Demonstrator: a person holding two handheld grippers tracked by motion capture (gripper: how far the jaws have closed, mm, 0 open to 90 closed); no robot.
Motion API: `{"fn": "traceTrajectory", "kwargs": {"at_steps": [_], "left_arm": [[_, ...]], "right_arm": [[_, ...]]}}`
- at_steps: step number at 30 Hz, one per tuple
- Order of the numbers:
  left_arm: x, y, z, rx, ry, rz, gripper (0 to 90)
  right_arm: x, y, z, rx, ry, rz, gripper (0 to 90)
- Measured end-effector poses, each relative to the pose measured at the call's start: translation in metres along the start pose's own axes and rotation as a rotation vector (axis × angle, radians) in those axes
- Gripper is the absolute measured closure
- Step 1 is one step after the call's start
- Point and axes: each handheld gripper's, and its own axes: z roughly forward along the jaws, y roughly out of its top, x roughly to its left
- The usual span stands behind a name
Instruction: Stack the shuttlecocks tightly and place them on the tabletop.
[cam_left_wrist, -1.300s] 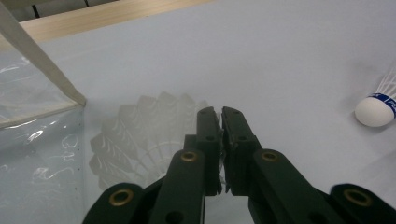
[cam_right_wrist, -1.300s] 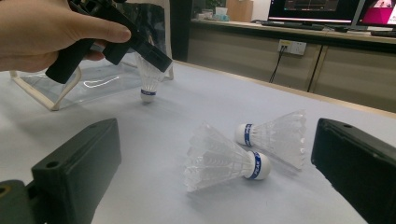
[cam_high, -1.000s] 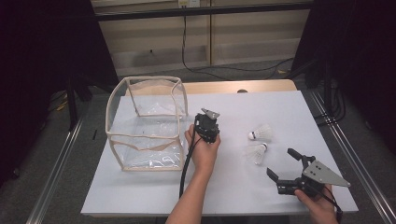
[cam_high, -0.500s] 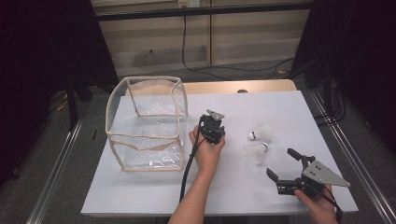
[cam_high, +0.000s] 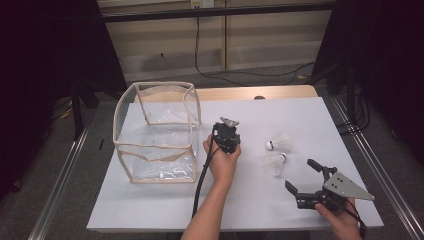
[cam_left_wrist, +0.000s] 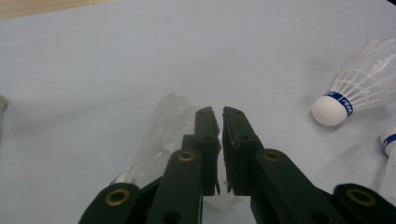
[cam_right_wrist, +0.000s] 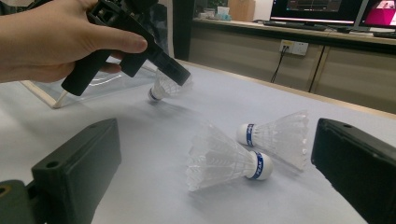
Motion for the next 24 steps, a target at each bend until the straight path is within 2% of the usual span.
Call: {"fn": "traceTrajectory", "kwargs": {"at_steps": [5,14,24], "left_arm": [[0.0019,-0.0001,0.0011,0.009,0.003,-0.006,89.9],[0.0011,-0.0007,0.0052,0.019,0.022,-0.028,90.0],[-0.0014,-0.0005,0.0071,0.028,0.007,-0.029,90.0]], "right_arm": [[-0.0003,0.0001,-0.0004,0.001,-0.002,0.002,1.1],[-0.0001,0.0001,-0.0004,0.0,-0.001,0.002,1.1],[0.0,0.0001,-0.0005,-0.003,0.0,0.001,1.1]]}}
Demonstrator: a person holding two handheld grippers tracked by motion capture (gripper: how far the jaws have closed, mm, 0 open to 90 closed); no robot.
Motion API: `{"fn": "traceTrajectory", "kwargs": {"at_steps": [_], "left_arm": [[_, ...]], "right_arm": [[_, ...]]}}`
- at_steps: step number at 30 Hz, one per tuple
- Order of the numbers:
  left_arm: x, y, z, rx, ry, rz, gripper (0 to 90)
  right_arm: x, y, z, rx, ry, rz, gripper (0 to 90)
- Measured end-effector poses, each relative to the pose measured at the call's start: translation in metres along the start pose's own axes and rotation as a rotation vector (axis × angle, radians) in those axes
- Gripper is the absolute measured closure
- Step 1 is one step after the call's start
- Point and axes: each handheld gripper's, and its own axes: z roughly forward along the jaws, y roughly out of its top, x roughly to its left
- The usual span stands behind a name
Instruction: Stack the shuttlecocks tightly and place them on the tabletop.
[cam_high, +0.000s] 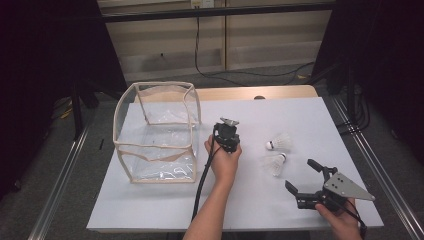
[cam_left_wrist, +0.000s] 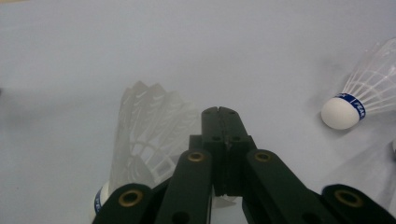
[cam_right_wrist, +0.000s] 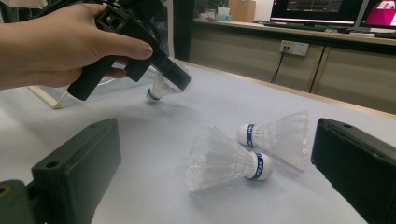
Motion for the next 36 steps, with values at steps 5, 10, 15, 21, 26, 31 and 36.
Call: {"fn": "traceTrajectory", "kwargs": {"at_steps": [5,10,15,21,26,31,36], "left_arm": [[-0.001,0.001,-0.002,-0.009,0.003,0.002,90.0],[0.0,0.002,-0.002,-0.009,-0.002,-0.009,90.0],[0.0,0.003,-0.001,-0.01,-0.007,-0.018,90.0],[-0.001,0.003,0.0,-0.01,-0.012,-0.024,90.0],[-0.004,0.005,0.001,-0.003,-0.013,-0.015,90.0],[-0.008,0.011,0.0,0.002,-0.017,-0.024,90.0],[-0.007,0.012,0.001,0.009,-0.009,-0.016,90.0]], "right_arm": [[0.001,0.0,0.0,0.001,-0.001,0.0,1.1],[0.001,0.0,0.001,0.0,0.003,-0.001,1.1],[0.001,0.0,0.001,0.001,0.003,-0.001,1.1],[0.001,0.0,0.001,0.0,0.003,-0.002,1.1],[0.001,0.0,0.001,0.001,0.006,-0.002,1.0],[0.001,0.0,0.001,0.001,0.005,0.0,1.1],[0.001,0.0,0.0,-0.001,0.003,0.0,1.1]]}}
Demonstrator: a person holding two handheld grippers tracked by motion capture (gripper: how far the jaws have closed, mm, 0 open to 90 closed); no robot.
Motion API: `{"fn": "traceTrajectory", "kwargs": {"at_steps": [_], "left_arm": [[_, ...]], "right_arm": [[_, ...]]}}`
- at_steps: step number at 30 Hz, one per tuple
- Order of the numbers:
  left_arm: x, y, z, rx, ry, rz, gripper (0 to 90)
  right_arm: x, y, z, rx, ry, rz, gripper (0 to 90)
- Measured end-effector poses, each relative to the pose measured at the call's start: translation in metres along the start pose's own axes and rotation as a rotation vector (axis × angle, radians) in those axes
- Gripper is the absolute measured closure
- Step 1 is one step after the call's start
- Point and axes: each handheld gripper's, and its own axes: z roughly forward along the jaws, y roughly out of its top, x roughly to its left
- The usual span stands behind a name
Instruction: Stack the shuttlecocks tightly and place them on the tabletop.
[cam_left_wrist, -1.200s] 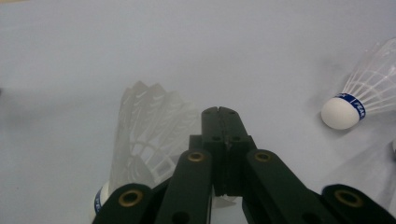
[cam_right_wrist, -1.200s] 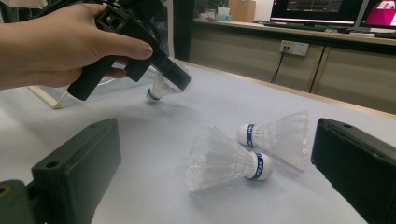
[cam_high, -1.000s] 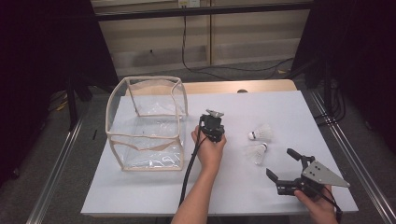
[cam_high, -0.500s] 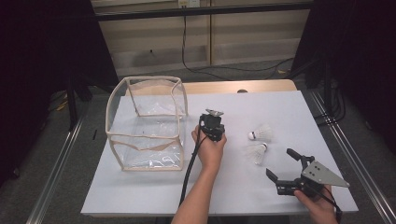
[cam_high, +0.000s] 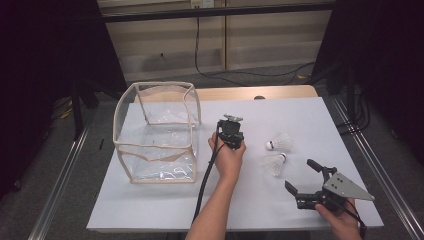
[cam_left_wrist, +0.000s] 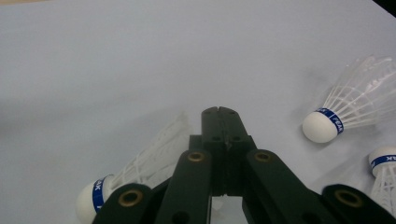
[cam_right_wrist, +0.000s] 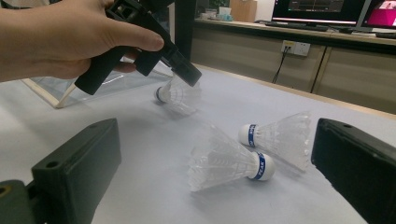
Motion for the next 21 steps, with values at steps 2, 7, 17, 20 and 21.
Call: {"fn": "traceTrajectory", "kwargs": {"at_steps": [2,7,17,20,21], "left_arm": [[-0.0001,0.0001,-0.0004,-0.002,-0.002,-0.002,90.0],[-0.0002,0.0001,-0.0009,-0.001,-0.006,-0.002,90.0],[0.0002,0.0004,-0.0025,-0.007,-0.014,-0.006,90.0],[0.0015,0.0004,-0.0036,-0.002,-0.02,-0.001,90.0],[0.0016,0.0005,-0.0037,-0.002,-0.021,-0.002,90.0]], "right_arm": [[-0.0004,-0.0001,-0.0002,0.001,0.001,0.001,1.1],[-0.0006,-0.0001,-0.0002,0.003,0.001,0.0,1.1],[-0.0002,-0.0001,0.0003,0.0,0.002,0.0,1.1],[-0.0002,-0.0001,0.0003,0.0,0.002,0.0,1.1],[-0.0001,-0.0001,0.0004,0.0,0.003,-0.001,1.1]]}}
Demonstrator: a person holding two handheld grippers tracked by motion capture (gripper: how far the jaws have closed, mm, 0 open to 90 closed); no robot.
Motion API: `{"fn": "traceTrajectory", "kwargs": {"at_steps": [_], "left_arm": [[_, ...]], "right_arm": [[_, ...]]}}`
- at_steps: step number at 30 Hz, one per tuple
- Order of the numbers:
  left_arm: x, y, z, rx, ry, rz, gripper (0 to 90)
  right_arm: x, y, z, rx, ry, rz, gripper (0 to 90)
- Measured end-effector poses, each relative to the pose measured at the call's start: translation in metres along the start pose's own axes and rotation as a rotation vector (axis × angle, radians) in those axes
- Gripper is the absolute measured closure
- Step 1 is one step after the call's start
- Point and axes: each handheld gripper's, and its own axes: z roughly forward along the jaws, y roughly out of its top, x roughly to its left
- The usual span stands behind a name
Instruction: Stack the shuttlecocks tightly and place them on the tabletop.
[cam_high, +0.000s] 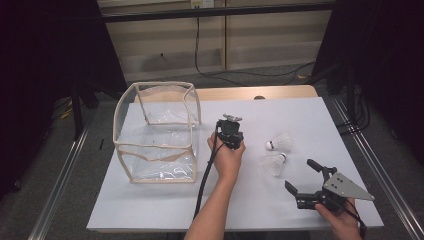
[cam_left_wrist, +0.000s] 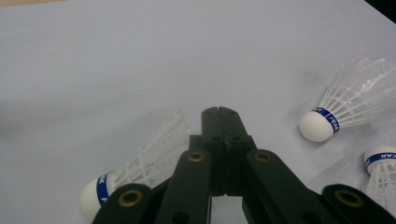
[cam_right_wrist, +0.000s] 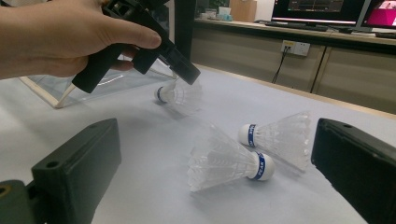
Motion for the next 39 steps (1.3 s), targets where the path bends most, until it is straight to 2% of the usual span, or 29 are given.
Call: {"fn": "traceTrajectory", "kwargs": {"at_steps": [9,14,39], "left_arm": [[-0.0002,0.0008,-0.0027,-0.015,-0.007,-0.009,90.0],[0.0016,0.0007,-0.0032,-0.005,-0.016,-0.012,90.0],[0.0043,0.002,-0.0089,-0.015,-0.025,-0.019,90.0]], "right_arm": [[0.0,0.0002,-0.0004,0.0,-0.003,0.001,1.1],[0.0005,0.0002,-0.0001,0.001,0.001,0.0,1.1],[0.0008,0.0002,-0.0001,0.004,0.007,-0.002,1.1]]}}
